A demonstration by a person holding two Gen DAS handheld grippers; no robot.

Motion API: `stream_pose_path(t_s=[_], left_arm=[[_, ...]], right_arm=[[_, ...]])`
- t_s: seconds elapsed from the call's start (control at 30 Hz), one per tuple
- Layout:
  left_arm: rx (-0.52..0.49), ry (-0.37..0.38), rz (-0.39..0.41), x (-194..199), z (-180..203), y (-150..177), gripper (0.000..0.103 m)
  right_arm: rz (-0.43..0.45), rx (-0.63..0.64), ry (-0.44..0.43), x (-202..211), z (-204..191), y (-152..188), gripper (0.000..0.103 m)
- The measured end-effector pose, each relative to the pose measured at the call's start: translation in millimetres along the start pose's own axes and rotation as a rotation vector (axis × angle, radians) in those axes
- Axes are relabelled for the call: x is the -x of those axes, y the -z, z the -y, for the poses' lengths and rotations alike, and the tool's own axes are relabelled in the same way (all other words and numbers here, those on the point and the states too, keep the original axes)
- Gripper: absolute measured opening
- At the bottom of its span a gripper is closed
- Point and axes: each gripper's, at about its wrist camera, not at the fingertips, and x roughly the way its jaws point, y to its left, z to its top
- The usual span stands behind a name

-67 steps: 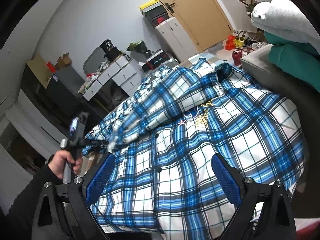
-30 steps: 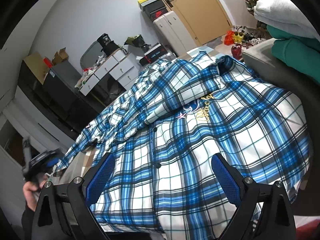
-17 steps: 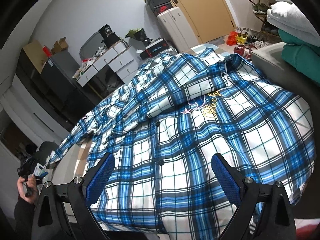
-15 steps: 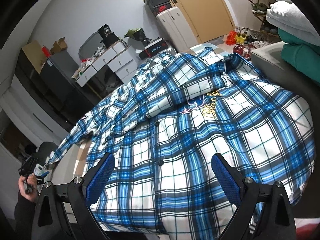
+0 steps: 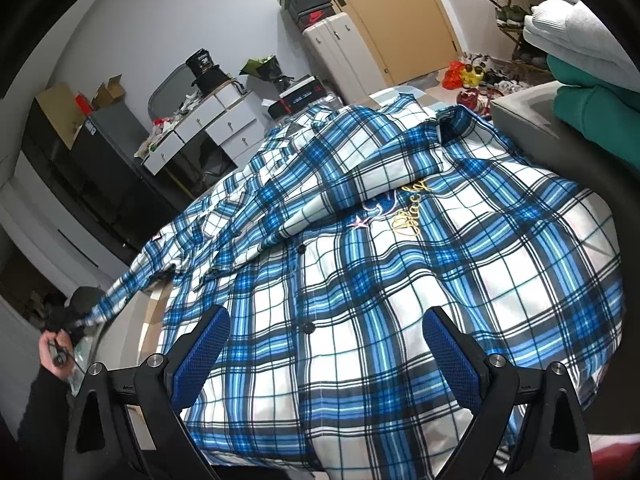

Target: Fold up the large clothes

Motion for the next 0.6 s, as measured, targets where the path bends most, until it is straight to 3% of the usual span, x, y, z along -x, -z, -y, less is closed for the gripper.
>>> stream_pose_path(t_s=[0.17,0.3,0.43,0.5,0.6], left_arm=[[-0.221,0.081,0.125,41.9,95.7,-3.6,0.003],[-0.435,0.205,0.168,81.9,204.2,31.9,0.003],[-0.697,0.327,0.118,107.0,314.7,123.1,0.003],[-0.824,0.398,0.027,103.1,363.5,191.0,0.003],[-0.963,0.444,-0.140,70.8,413.0,288.8,0.003]], right_arm=[[0.005,0.006,-0.023,2.2,-0.4,0.0,0.098],[0.018,0.002,-0.045,6.8,0.0,0.1,0.098],[0.033,-0.023,-0.067,11.8,5.9,-0.8,0.098],[0.042,-0.048,-0.063,14.5,12.1,-1.5,0.098],[0.054,-0.075,-0.037,17.4,19.5,-2.4,0.098]])
